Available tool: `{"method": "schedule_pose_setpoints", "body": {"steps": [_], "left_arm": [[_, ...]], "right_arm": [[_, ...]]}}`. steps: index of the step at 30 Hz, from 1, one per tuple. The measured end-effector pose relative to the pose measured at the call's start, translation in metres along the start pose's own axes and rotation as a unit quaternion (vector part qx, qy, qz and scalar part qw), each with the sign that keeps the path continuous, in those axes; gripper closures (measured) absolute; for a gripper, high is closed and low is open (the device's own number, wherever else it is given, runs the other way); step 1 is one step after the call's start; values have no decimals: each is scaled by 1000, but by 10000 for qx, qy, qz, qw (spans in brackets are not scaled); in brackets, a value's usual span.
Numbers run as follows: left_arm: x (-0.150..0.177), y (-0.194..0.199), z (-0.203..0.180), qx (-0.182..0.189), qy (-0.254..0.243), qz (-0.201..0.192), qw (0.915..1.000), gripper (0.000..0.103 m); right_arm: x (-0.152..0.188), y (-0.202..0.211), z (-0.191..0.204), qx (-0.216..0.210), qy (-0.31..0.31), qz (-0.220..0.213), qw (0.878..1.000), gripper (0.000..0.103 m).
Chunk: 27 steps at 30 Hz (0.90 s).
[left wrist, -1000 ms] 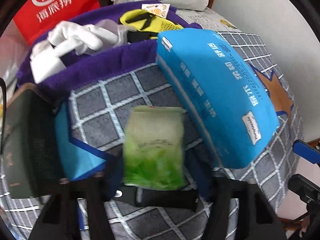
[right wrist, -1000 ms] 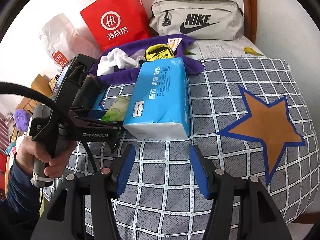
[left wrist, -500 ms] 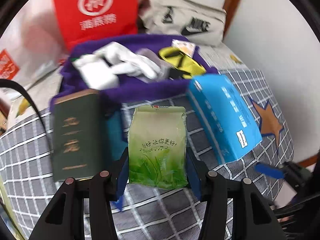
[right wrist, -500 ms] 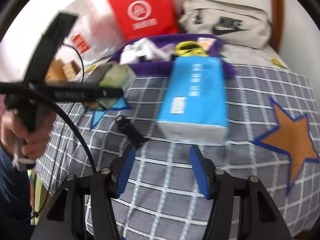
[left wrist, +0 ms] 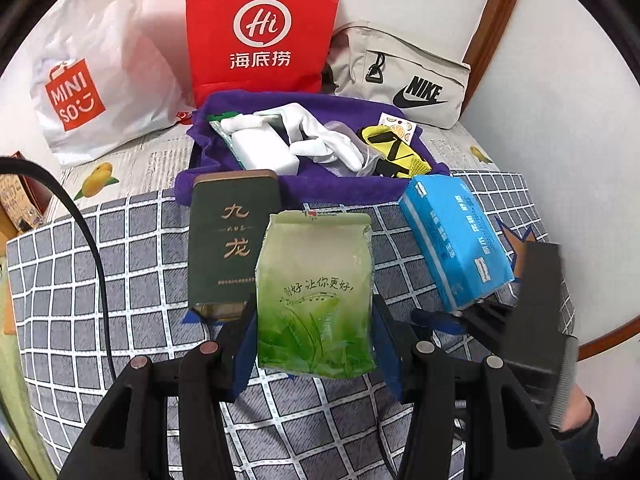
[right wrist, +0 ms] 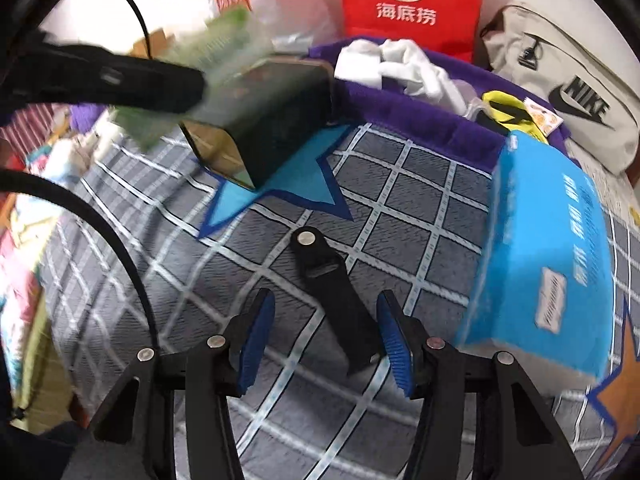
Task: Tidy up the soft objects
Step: 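Close the right gripper on the black strap on the bedspread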
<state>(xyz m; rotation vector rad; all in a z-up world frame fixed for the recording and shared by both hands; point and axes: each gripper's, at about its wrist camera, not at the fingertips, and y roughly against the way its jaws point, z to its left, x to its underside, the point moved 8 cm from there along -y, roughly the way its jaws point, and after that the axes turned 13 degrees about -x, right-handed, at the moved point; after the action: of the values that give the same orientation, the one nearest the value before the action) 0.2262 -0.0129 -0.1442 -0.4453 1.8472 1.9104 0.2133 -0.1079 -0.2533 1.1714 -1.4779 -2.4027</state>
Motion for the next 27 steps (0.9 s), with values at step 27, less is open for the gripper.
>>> {"method": "schedule_pose_setpoints", "body": {"steps": [27], "left_arm": [[26, 10, 21, 382, 343, -60, 9987, 53]], "right_arm": [[17, 3, 25, 423, -604, -36, 9973, 81]]}}
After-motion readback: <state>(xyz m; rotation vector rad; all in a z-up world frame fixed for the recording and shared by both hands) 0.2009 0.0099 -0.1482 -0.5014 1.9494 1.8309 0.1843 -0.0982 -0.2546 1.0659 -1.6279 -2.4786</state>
